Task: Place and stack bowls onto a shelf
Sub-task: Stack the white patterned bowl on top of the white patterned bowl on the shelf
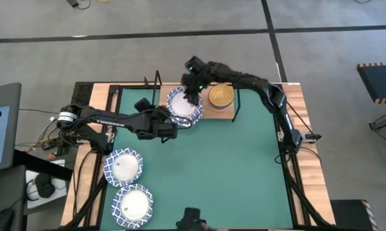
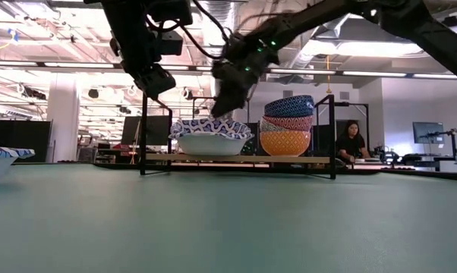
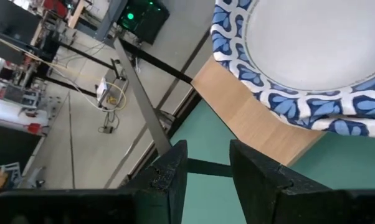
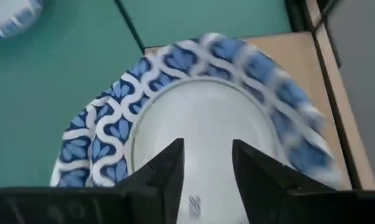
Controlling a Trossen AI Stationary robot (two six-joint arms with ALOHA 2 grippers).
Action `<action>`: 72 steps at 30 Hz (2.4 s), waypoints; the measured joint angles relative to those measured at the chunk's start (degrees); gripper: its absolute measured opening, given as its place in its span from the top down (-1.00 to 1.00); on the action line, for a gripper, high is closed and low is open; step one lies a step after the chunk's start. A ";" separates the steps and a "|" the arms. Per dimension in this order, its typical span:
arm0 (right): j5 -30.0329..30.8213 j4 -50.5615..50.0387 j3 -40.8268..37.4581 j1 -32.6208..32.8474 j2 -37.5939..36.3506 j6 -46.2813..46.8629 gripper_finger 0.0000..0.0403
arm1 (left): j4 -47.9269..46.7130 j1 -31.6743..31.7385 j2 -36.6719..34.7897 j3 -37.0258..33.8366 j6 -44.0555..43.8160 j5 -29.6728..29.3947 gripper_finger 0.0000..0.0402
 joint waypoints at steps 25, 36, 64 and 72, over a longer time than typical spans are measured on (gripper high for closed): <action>18.03 4.83 -0.03 5.93 8.76 -5.08 0.50 | -27.04 -0.24 -14.70 -0.02 -25.13 -4.48 0.45; 19.66 4.83 0.02 5.93 7.36 -8.03 0.50 | -25.83 -0.24 -17.25 -0.02 -24.81 -4.97 0.45; 15.85 15.88 -0.09 2.13 4.60 -0.57 0.50 | -28.16 -0.54 -18.40 -0.07 -22.49 1.63 0.45; 6.03 15.21 0.01 3.74 -2.09 3.30 0.50 | -29.42 -7.80 -18.83 -3.62 -29.78 6.22 0.46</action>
